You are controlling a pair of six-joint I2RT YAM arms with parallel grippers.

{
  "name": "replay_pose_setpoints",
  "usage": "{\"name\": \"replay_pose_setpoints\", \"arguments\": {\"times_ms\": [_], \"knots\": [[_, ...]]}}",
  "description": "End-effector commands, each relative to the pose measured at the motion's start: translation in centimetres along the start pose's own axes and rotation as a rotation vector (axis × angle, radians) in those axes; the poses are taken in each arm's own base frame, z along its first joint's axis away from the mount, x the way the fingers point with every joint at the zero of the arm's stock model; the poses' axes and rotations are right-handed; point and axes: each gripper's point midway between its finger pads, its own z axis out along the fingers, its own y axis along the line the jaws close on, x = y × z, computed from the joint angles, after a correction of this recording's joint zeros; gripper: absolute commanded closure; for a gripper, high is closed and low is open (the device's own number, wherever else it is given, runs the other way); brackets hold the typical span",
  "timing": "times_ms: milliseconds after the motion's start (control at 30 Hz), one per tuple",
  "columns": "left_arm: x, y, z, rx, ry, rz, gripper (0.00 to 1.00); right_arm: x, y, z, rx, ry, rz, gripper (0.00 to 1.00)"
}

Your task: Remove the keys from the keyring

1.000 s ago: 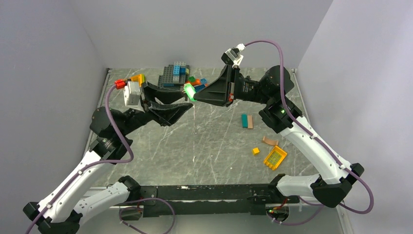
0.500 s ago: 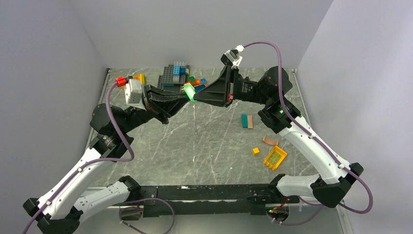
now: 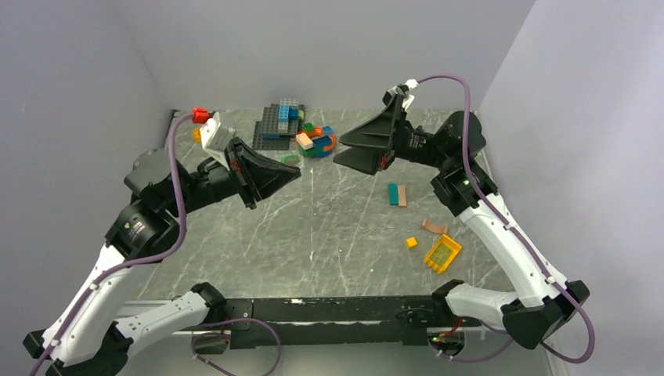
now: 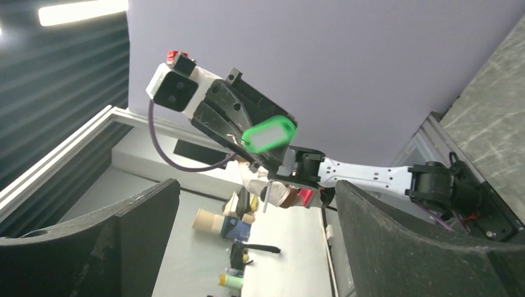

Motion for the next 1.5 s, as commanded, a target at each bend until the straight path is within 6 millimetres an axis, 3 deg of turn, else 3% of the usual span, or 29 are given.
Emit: {"name": "replay_pose_setpoints", "arguments": {"times_ms": [0, 100, 267, 433, 733, 1067, 1467], "knots": [[5.0, 0.6, -1.5, -0.123, 0.284, -0.244, 1.0, 0.7, -0.5, -1.4, 0.038, 0.029, -0.025, 0.0], [7.6, -0.2, -1.7, -0.1, 0.462, -0.37, 1.0, 0.7, -1.8, -1.3, 0.095, 0.037, -0.018, 0.02], [9.7, -1.8, -1.9, -0.027, 0.627, -0.496, 1.0, 0.4, -2.3, -1.2, 0.159, 0.066, -0.141, 0.13], [8.6, -3.1, -1.8, 0.021, 0.608, -0.547, 1.0, 1.1, -2.8, -1.8, 0.176, 0.134, -0.318, 0.2], [6.0, -5.3, -1.5, 0.112, 0.545, -0.624, 1.0, 2.9, -3.7, -2.0, 0.097, 0.184, -0.394, 0.35], [5.7, -5.8, -1.4, 0.146, 0.522, -0.654, 1.0, 6.9, -2.6, 0.0, 0.016, 0.311, -0.462, 0.44], [5.6, -5.8, -1.5, 0.142, 0.509, -0.658, 1.0, 7.3, -1.8, 0.6, -0.03, 0.315, -0.454, 0.56]]}}
